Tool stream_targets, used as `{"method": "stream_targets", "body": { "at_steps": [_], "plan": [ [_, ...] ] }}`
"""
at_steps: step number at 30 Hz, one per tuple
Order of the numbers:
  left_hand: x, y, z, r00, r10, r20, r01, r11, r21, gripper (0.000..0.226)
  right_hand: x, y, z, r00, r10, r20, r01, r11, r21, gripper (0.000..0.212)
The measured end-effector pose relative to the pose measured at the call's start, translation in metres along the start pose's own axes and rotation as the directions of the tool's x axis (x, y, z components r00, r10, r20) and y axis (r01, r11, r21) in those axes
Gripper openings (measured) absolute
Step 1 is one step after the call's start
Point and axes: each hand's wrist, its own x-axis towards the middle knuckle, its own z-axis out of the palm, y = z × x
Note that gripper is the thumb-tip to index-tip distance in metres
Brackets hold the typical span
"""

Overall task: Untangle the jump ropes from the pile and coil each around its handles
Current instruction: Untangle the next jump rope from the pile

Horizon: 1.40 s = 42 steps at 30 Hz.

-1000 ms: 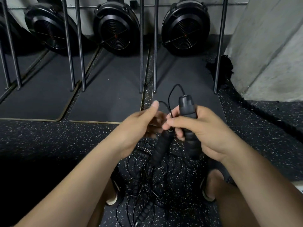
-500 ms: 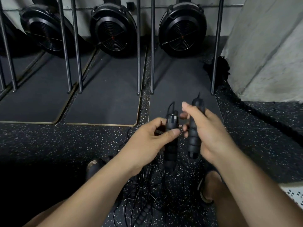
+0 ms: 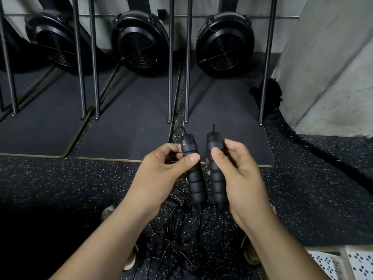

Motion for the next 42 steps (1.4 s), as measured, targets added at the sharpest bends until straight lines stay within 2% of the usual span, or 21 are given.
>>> {"method": "stream_targets", "body": {
  "at_steps": [5,13,18,20,23,25,27,29,31,33,36,38,39,40,41,42],
  "plan": [
    [-0.002,0.005,0.004,1.000,-0.008,0.023,0.008,1.000,0.003,0.031,0.002,-0.005,-0.004,0.998,-0.056,0.005,0.056,0.998,0.021,0.022],
    [-0.004,0.006,0.006,0.999,0.016,0.039,-0.015,0.999,-0.030,0.024,-0.002,-0.001,0.002,0.999,-0.046,-0.005,0.046,0.997,0.059,0.021],
    [-0.005,0.009,0.005,0.999,0.028,0.031,-0.027,0.999,-0.043,0.024,-0.006,-0.003,0.009,0.999,-0.021,0.041,0.017,0.994,0.105,0.021],
    [-0.004,0.009,0.003,0.999,0.039,0.014,-0.038,0.998,-0.049,0.025,-0.008,-0.007,0.009,0.994,-0.021,0.106,0.006,0.990,0.139,0.035],
    [-0.004,0.011,-0.001,1.000,0.027,-0.014,-0.028,0.998,-0.058,0.024,-0.015,-0.009,0.011,0.952,-0.004,0.305,-0.032,0.993,0.114,0.072],
    [-0.002,0.015,-0.004,0.998,0.053,-0.044,-0.050,0.997,0.062,0.022,-0.017,-0.009,0.010,0.914,0.007,0.407,-0.041,0.996,0.076,0.089],
    [0.001,0.016,-0.012,0.984,0.156,-0.083,-0.121,0.938,0.326,0.024,-0.015,-0.008,0.008,0.907,0.036,0.419,-0.066,0.996,0.057,0.090],
    [0.004,0.018,-0.021,0.948,0.299,-0.114,-0.187,0.807,0.560,0.030,-0.012,-0.010,0.004,0.906,0.095,0.411,-0.130,0.990,0.057,0.082],
    [0.006,0.026,-0.027,0.888,0.437,-0.145,-0.253,0.726,0.640,0.025,-0.009,-0.016,0.000,0.868,0.177,0.463,-0.221,0.974,0.042,0.063],
    [0.006,0.032,-0.032,0.851,0.510,-0.123,-0.347,0.723,0.597,0.017,-0.006,-0.025,-0.007,0.778,0.235,0.582,-0.280,0.960,-0.014,0.050],
    [0.002,0.039,-0.030,0.892,0.449,-0.056,-0.386,0.820,0.423,0.032,-0.001,-0.041,-0.020,0.626,0.202,0.753,-0.288,0.958,-0.017,0.045],
    [0.000,0.041,-0.022,0.956,0.273,-0.111,-0.256,0.956,0.146,0.040,0.000,-0.051,-0.025,0.559,0.154,0.815,-0.305,0.952,0.029,0.048],
    [-0.002,0.042,-0.016,0.979,0.153,-0.132,-0.157,0.987,-0.021,0.041,-0.001,-0.054,-0.025,0.544,0.139,0.828,-0.309,0.950,0.044,0.051],
    [-0.004,0.041,-0.012,0.988,0.081,-0.129,-0.092,0.992,-0.088,0.041,-0.002,-0.055,-0.025,0.539,0.122,0.833,-0.306,0.950,0.059,0.053],
    [-0.007,0.040,-0.008,0.994,0.051,-0.093,-0.058,0.995,-0.081,0.042,-0.003,-0.056,-0.024,0.543,0.101,0.834,-0.298,0.951,0.078,0.053],
    [-0.008,0.037,-0.004,0.997,0.051,-0.052,-0.050,0.998,0.034,0.046,-0.003,-0.058,-0.023,0.554,0.079,0.829,-0.290,0.952,0.102,0.052]
  ]
}}
